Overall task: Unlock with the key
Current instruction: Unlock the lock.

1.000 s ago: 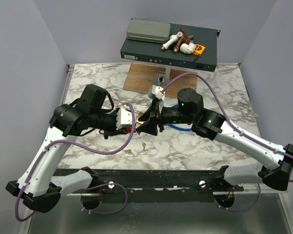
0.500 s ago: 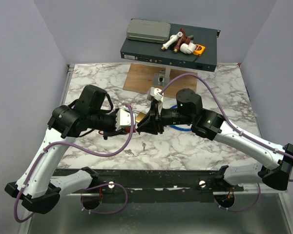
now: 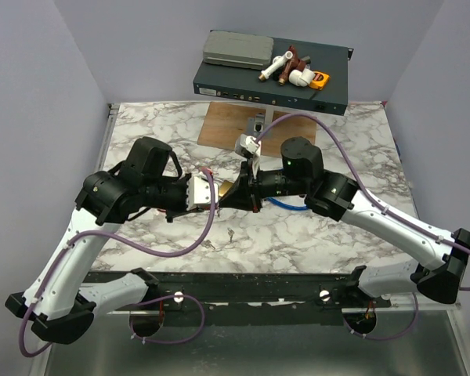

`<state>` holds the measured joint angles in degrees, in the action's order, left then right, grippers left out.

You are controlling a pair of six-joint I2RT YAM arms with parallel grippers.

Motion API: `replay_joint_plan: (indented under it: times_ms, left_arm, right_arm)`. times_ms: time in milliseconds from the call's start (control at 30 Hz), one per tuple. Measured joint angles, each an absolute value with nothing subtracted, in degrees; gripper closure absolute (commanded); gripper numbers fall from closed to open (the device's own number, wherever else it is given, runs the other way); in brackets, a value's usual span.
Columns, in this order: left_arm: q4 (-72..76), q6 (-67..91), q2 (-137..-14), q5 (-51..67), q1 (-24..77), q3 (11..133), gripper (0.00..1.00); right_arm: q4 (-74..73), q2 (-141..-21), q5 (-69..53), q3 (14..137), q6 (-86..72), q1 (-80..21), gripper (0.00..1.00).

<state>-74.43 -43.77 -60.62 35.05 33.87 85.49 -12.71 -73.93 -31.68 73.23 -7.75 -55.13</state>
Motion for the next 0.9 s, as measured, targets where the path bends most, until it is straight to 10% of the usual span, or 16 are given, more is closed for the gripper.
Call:
replay_joint_plan:
  times_ms: [900]
  left_arm:
    - [-45.1,-59.2,-45.5,19.9,40.8,67.6,1.00]
  right_arm:
    - [-5.5,-78.1,-43.8,75.0,-33.3,-46.7,0.99]
